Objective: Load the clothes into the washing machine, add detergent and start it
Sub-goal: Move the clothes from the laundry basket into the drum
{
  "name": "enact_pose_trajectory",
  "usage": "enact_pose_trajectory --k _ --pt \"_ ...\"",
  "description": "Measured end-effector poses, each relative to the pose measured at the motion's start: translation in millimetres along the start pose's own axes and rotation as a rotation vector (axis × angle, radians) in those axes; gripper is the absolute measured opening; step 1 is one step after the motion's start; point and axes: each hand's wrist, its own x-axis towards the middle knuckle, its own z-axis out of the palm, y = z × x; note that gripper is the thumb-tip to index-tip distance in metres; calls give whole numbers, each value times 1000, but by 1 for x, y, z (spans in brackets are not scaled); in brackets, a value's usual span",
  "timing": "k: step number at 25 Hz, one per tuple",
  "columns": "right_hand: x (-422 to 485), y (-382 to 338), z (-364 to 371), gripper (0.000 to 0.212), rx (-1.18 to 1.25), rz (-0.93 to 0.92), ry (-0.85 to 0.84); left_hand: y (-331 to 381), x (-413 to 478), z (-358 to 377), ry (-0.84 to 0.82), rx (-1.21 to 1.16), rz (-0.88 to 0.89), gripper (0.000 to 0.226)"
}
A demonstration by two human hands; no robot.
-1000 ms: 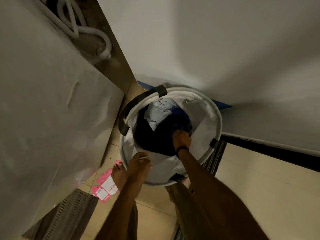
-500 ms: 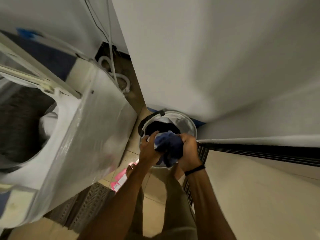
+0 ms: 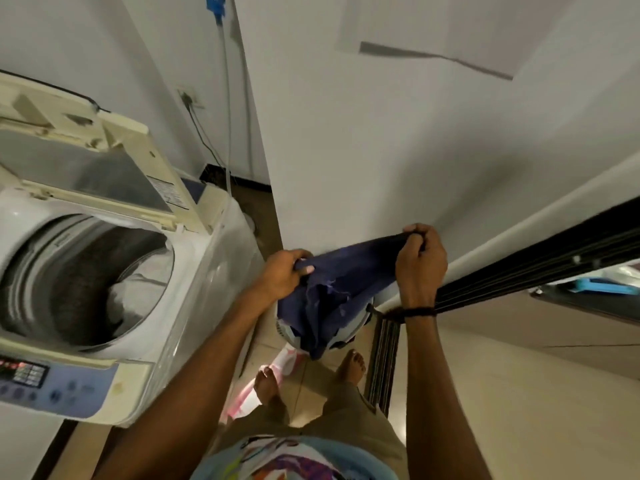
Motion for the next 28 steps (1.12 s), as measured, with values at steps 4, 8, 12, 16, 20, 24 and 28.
enact_pose_trajectory --k 4,8,12,16,20,24,28 --pt "-2 -35 -7 27 93 -138 24 40 -14 -71 73 43 83 20" --pt "-8 -46 1 27 2 -186 -220 93 -47 -128 113 -263 89 23" --pt "-35 -42 38 75 -179 -330 -715 129 -69 -160 211 -451 127 24" --pt "-77 -69 78 49 -68 -536 -796 148 -78 -176 235 -577 139 23" --pt "-58 -102 84 15 2 -396 -559 104 -100 -201 98 -537 242 48" --pt "-63 -156 65 14 337 -285 -703 -1 -115 -197 95 -118 -146 110" --pt "-87 -212 72 16 656 -268 -844 -42 -119 -159 41 -159 -152 115"
